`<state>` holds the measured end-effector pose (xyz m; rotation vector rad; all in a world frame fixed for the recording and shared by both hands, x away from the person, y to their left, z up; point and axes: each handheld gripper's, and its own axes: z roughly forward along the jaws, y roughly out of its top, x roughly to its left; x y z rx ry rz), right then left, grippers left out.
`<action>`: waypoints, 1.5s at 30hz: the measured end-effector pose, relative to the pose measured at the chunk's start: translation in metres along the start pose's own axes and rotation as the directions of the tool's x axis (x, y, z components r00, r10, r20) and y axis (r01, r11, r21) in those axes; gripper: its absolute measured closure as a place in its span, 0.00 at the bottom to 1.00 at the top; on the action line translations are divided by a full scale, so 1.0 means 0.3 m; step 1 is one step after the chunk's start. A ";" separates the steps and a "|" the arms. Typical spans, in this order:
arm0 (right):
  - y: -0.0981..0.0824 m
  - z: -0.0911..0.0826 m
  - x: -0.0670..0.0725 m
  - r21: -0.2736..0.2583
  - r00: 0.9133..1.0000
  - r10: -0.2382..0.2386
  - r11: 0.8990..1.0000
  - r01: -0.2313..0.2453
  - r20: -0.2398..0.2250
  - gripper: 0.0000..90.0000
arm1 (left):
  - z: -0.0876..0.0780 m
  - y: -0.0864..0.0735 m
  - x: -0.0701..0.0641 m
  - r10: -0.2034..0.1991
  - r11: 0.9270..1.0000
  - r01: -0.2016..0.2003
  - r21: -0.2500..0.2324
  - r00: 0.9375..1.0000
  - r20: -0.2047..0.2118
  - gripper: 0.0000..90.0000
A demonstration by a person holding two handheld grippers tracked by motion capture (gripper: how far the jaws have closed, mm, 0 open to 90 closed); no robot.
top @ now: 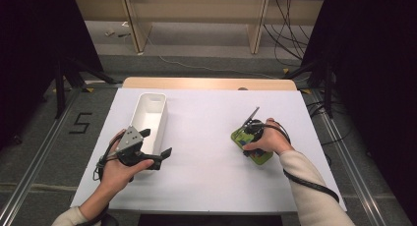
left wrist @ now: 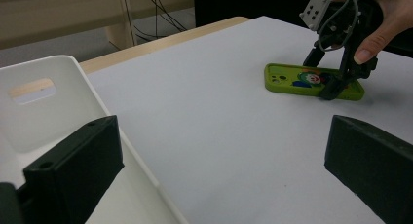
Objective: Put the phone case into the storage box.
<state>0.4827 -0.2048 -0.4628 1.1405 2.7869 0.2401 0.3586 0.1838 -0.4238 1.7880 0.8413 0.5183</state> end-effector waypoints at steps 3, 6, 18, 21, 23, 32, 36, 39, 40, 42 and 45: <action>-0.001 0.000 0.000 -0.001 1.000 0.005 1.000 -0.005 -0.004 0.13 | 0.000 0.000 0.000 0.000 1.000 0.000 0.000 1.000 -0.001 0.00; -0.001 0.000 -0.002 -0.001 1.000 0.005 1.000 -0.005 -0.005 0.14 | 0.000 0.000 0.000 0.000 1.000 0.000 0.000 1.000 0.000 0.00; -0.003 -0.006 0.002 -0.004 1.000 0.020 1.000 -0.020 -0.010 0.18 | -0.001 0.001 0.000 0.000 1.000 0.000 -0.001 1.000 -0.001 0.00; -0.001 -0.012 0.006 -0.009 1.000 0.018 1.000 -0.018 -0.007 0.18 | -0.001 0.001 0.000 0.000 1.000 0.000 -0.002 1.000 -0.002 0.00; 0.001 -0.021 0.006 -0.022 1.000 0.014 1.000 -0.015 -0.010 0.18 | -0.001 0.001 0.000 0.000 1.000 0.000 -0.002 1.000 -0.002 0.00; 0.004 -0.052 0.017 -0.063 1.000 0.011 0.998 -0.011 -0.007 0.18 | -0.003 0.002 0.000 0.000 1.000 0.000 -0.005 1.000 -0.002 0.00; 0.003 -0.063 0.025 -0.085 1.000 0.019 0.996 -0.021 -0.020 0.18 | -0.003 0.002 0.000 -0.001 1.000 0.001 -0.007 1.000 -0.003 0.00; 0.001 -0.069 0.027 -0.104 0.999 0.020 0.994 -0.023 -0.026 0.18 | -0.003 0.002 0.000 -0.001 1.000 0.001 -0.007 1.000 -0.004 0.00; 0.000 -0.071 0.028 -0.111 0.999 0.021 0.994 -0.024 -0.029 0.18 | -0.003 0.002 0.000 -0.001 1.000 0.001 -0.007 1.000 -0.004 0.00; -0.006 -0.077 0.033 -0.137 0.999 0.027 0.990 -0.032 -0.036 0.18 | -0.003 0.002 0.000 -0.001 1.000 0.001 -0.007 1.000 -0.004 0.00; -0.010 -0.082 0.035 -0.152 0.999 0.029 0.988 -0.035 -0.041 0.18 | -0.004 0.002 0.000 0.000 1.000 0.000 -0.007 1.000 -0.004 0.00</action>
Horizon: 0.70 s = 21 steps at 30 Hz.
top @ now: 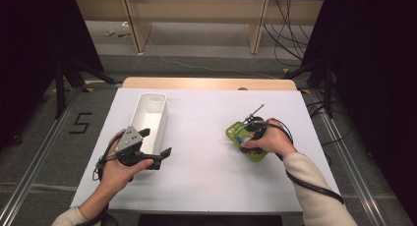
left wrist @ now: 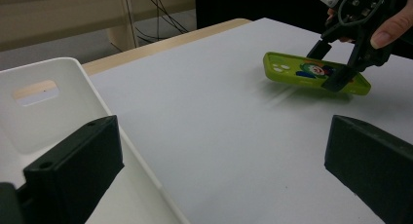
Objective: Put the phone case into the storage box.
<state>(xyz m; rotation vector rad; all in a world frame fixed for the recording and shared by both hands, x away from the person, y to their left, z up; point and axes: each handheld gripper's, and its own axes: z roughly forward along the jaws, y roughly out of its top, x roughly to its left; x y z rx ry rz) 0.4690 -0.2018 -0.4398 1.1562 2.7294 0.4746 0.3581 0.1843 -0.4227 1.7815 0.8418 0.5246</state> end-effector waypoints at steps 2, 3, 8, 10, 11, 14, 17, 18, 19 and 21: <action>-0.002 -0.007 0.000 -0.017 1.000 -0.002 1.000 0.002 0.000 0.18 | 0.000 0.000 -0.001 0.000 1.000 0.000 0.000 1.000 -0.001 0.00; -0.003 -0.011 0.000 -0.029 1.000 -0.001 1.000 0.001 0.000 0.18 | 0.000 0.000 -0.001 0.000 1.000 0.000 -0.001 1.000 -0.001 0.00; -0.007 -0.030 0.005 -0.082 1.000 0.000 0.997 0.000 0.001 0.18 | -0.001 0.001 0.000 -0.001 1.000 0.001 -0.003 1.000 -0.002 0.00; -0.009 -0.033 0.007 -0.094 1.000 -0.002 0.996 0.003 0.001 0.18 | -0.002 0.001 0.000 -0.001 1.000 0.001 -0.004 1.000 -0.003 0.00; -0.009 -0.033 0.007 -0.094 1.000 -0.002 0.996 0.003 0.001 0.18 | -0.002 0.002 -0.001 -0.003 1.000 0.003 -0.006 1.000 -0.003 0.00; -0.014 -0.043 0.014 -0.123 1.000 0.004 0.992 -0.004 -0.002 0.18 | -0.005 0.003 0.000 -0.001 1.000 0.001 -0.007 1.000 -0.003 0.00; -0.018 -0.047 0.016 -0.143 1.000 0.007 0.990 -0.007 -0.006 0.18 | -0.005 0.003 0.001 -0.001 1.000 0.001 -0.007 1.000 -0.004 0.00; -0.020 -0.048 0.016 -0.151 1.000 0.004 0.988 -0.005 -0.008 0.18 | -0.006 0.004 0.000 -0.001 1.000 0.001 -0.009 1.000 -0.004 0.00; -0.023 -0.050 0.018 -0.163 1.000 0.004 0.987 -0.005 -0.008 0.18 | -0.006 0.005 0.001 0.001 1.000 -0.002 -0.010 1.000 -0.004 0.00; -0.029 -0.055 0.020 -0.180 1.000 0.003 0.984 -0.005 -0.012 0.18 | -0.008 0.006 0.000 -0.001 1.000 0.001 -0.013 1.000 -0.005 0.00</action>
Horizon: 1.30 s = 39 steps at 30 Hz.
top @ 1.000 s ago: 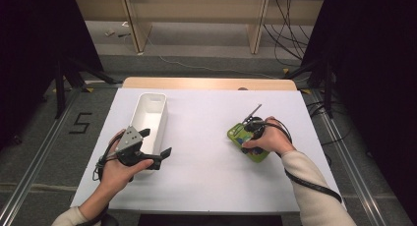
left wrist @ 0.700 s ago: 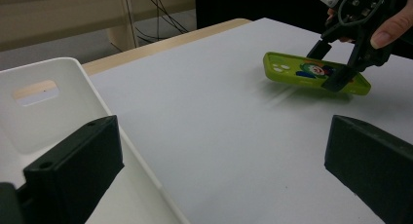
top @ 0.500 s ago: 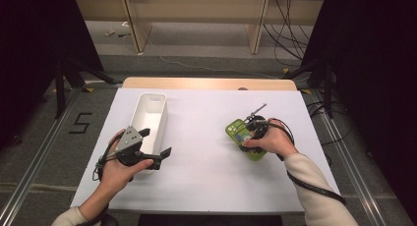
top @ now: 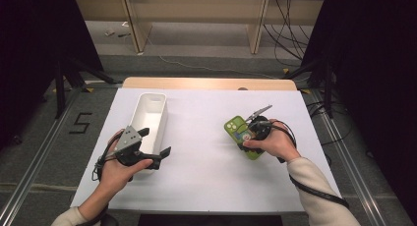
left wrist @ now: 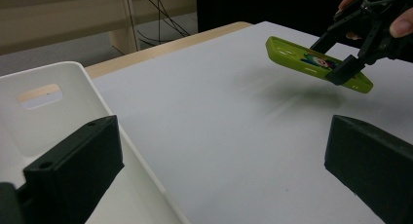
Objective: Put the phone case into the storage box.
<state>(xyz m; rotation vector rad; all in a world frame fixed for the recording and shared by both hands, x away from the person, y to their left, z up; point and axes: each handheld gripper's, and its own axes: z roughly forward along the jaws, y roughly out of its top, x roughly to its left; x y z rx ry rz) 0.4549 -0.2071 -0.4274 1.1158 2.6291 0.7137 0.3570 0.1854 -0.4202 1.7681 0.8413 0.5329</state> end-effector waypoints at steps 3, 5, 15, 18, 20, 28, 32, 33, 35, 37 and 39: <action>-0.006 -0.011 0.004 -0.039 1.000 0.003 0.999 -0.003 -0.011 0.19 | -0.001 0.001 0.001 0.000 1.000 0.000 -0.001 1.000 -0.003 0.00; -0.009 -0.018 0.008 -0.064 1.000 0.003 0.998 -0.004 -0.020 0.19 | -0.002 0.002 0.000 0.001 1.000 -0.001 -0.002 1.000 -0.004 0.00; -0.024 -0.045 0.041 -0.180 0.998 0.019 0.983 -0.029 -0.056 0.19 | -0.004 0.004 -0.001 -0.002 1.000 0.001 -0.010 1.000 -0.005 0.00; -0.026 -0.052 0.050 -0.217 0.997 0.020 0.975 -0.036 -0.073 0.19 | -0.005 0.006 0.000 0.001 1.000 -0.001 -0.012 1.000 -0.005 0.00; -0.030 -0.055 0.055 -0.237 0.996 0.012 0.971 -0.031 -0.083 0.19 | -0.005 0.006 -0.001 0.001 1.000 -0.001 -0.012 1.000 -0.005 0.00; -0.054 -0.055 0.071 -0.314 0.993 0.006 0.948 -0.042 -0.114 0.19 | -0.006 0.009 -0.003 0.001 1.000 -0.001 -0.015 1.000 -0.007 0.00; -0.064 -0.056 0.075 -0.355 0.993 -0.002 0.934 -0.041 -0.122 0.19 | -0.006 0.013 -0.007 0.002 1.000 -0.002 -0.020 1.000 -0.006 0.00; -0.065 -0.056 0.076 -0.364 0.993 -0.005 0.931 -0.040 -0.122 0.19 | -0.006 0.014 -0.008 0.002 1.000 -0.002 -0.020 1.000 -0.005 0.00; -0.067 -0.058 0.079 -0.380 0.993 -0.008 0.924 -0.038 -0.119 0.19 | -0.006 0.017 -0.011 0.002 1.000 -0.002 -0.024 1.000 -0.004 0.00; -0.068 -0.059 0.082 -0.398 0.993 -0.009 0.917 -0.040 -0.120 0.19 | -0.005 0.022 -0.014 0.004 1.000 -0.004 -0.027 1.000 -0.001 0.00; -0.070 -0.061 0.088 -0.412 0.992 -0.013 0.910 -0.040 -0.125 0.19 | -0.005 0.029 -0.018 0.005 0.999 -0.005 -0.031 1.000 0.003 0.00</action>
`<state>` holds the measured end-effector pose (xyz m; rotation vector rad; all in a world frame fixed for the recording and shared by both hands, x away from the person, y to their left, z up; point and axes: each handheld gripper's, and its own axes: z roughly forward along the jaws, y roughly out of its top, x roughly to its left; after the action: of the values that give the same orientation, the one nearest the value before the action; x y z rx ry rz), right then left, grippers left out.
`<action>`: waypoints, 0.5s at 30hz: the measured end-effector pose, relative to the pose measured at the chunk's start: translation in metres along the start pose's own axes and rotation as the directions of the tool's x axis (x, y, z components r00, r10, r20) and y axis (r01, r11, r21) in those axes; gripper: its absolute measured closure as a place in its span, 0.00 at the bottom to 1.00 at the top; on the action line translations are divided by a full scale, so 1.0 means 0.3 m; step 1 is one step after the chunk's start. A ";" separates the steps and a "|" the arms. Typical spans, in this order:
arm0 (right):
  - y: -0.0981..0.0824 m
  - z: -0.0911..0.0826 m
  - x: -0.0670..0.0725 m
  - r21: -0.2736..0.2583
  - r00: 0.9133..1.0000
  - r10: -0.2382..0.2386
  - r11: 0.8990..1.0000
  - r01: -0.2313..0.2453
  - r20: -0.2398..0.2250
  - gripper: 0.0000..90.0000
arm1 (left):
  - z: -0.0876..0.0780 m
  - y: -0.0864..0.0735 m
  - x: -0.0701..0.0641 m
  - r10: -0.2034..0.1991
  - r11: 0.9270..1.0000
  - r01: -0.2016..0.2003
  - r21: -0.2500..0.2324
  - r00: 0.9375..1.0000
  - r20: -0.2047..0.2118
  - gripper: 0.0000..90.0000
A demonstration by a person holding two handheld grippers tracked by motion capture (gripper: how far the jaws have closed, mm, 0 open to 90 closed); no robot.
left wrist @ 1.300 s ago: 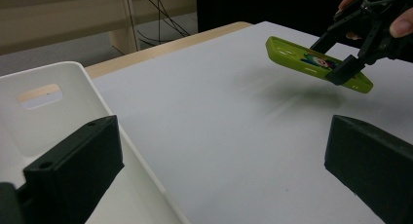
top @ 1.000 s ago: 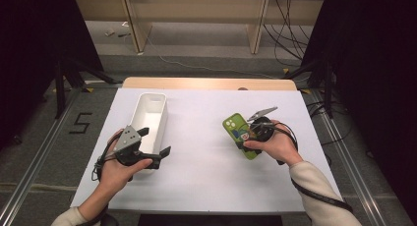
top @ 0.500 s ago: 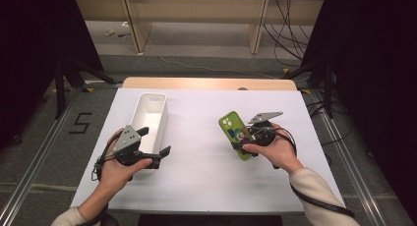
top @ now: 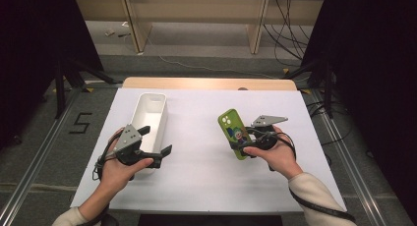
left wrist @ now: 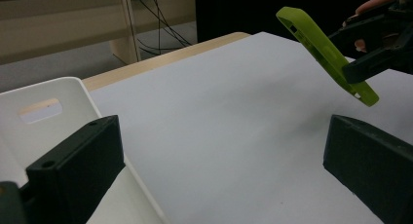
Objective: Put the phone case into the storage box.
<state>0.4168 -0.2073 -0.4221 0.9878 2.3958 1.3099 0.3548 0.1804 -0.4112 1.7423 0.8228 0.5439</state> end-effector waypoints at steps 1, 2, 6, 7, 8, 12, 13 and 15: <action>-0.001 0.000 0.004 -0.009 1.000 -0.002 1.000 0.002 -0.001 0.19 | 0.001 0.004 -0.002 0.002 1.000 -0.002 -0.003 1.000 0.002 0.00; -0.003 0.000 0.007 -0.019 1.000 -0.004 1.000 0.004 -0.003 0.19 | 0.003 0.008 -0.005 0.002 1.000 -0.002 -0.003 1.000 0.001 0.01; -0.006 -0.001 0.018 -0.046 1.000 -0.008 0.999 0.008 -0.005 0.19 | 0.014 0.029 -0.018 0.001 1.000 0.000 -0.017 1.000 0.012 0.01; -0.006 -0.002 0.021 -0.056 1.000 -0.009 0.998 0.008 -0.005 0.19 | 0.017 0.033 -0.022 -0.001 1.000 0.001 -0.021 1.000 0.016 0.02; -0.006 -0.003 0.023 -0.061 1.000 -0.009 0.998 0.009 -0.004 0.19 | 0.022 0.038 -0.026 -0.003 1.000 0.004 -0.025 1.000 0.023 0.02; -0.008 -0.006 0.033 -0.086 1.000 -0.008 0.996 0.008 -0.002 0.19 | 0.048 0.058 -0.049 -0.001 1.000 0.003 -0.024 0.999 0.052 0.04; -0.008 -0.006 0.033 -0.086 1.000 -0.008 0.996 0.008 -0.002 0.19 | 0.056 0.063 -0.056 -0.003 1.000 0.004 -0.025 0.998 0.059 0.04; -0.010 -0.004 0.037 -0.091 1.000 -0.009 0.996 0.009 -0.001 0.19 | 0.073 0.075 -0.069 -0.003 1.000 0.005 -0.026 0.997 0.074 0.04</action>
<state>0.4068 -0.2019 -0.4226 0.9506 2.3167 1.4035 0.3625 0.1470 -0.3958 1.7265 0.7638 0.4829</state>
